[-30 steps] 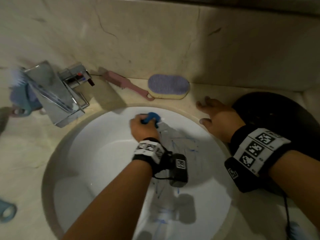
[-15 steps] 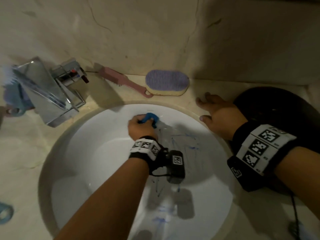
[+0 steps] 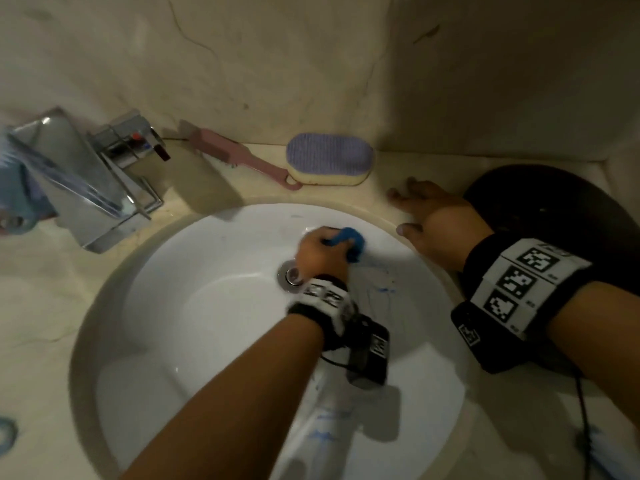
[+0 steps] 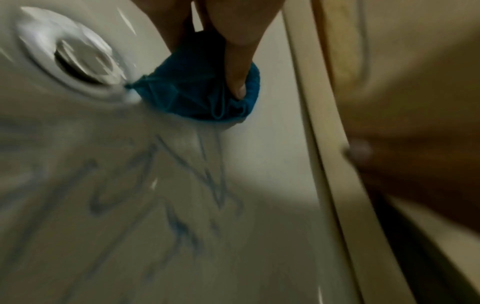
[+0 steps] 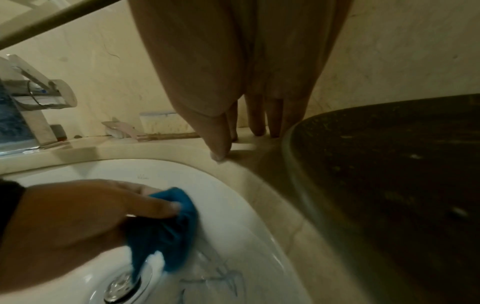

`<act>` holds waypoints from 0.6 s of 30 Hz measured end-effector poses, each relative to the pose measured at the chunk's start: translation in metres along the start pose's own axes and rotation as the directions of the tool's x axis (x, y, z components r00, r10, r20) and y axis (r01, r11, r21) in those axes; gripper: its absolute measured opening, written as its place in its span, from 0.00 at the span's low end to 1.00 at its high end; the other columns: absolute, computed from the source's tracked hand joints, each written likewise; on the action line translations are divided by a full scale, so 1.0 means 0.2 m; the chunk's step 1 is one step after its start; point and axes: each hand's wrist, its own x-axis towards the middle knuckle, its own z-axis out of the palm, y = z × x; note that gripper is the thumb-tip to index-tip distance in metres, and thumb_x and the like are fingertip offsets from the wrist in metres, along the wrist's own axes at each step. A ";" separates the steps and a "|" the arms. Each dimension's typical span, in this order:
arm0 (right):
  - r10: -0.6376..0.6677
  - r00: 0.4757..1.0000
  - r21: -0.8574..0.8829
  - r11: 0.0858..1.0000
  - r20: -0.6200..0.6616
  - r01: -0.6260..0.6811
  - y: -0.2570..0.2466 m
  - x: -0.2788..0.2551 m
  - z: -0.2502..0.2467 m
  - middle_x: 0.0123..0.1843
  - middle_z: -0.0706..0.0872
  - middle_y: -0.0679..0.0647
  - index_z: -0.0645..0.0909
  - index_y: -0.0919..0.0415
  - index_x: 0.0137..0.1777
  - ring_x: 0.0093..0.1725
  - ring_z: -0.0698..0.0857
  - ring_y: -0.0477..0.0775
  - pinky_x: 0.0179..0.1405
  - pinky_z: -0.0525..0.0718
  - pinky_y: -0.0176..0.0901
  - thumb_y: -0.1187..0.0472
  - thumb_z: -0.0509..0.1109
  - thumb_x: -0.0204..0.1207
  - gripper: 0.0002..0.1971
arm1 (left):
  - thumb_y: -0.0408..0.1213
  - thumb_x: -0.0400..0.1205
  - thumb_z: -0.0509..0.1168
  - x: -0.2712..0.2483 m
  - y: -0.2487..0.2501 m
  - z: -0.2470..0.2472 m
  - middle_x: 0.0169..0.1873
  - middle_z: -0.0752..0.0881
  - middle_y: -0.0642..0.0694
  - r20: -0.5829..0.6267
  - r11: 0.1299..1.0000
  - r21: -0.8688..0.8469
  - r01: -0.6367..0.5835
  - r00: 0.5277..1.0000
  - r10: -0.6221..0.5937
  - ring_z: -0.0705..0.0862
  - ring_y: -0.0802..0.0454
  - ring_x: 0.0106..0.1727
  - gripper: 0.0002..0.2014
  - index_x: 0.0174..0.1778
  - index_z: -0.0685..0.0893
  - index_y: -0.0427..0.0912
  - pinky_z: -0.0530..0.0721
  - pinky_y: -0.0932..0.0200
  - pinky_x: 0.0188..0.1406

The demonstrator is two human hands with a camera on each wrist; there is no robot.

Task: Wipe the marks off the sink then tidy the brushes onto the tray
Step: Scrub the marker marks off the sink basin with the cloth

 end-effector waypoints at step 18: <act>-0.008 1.000 -0.006 1.000 0.008 0.008 0.00 0.00 -0.01 0.85 0.52 0.55 0.57 0.47 0.81 0.82 0.59 0.56 0.77 0.62 0.43 0.55 0.63 0.80 0.30 | 0.32 0.72 0.72 -0.06 -0.11 0.11 0.49 0.89 0.42 0.065 0.953 0.265 -0.144 0.989 0.131 0.85 0.45 0.51 0.11 0.50 0.90 0.39 0.80 0.59 0.52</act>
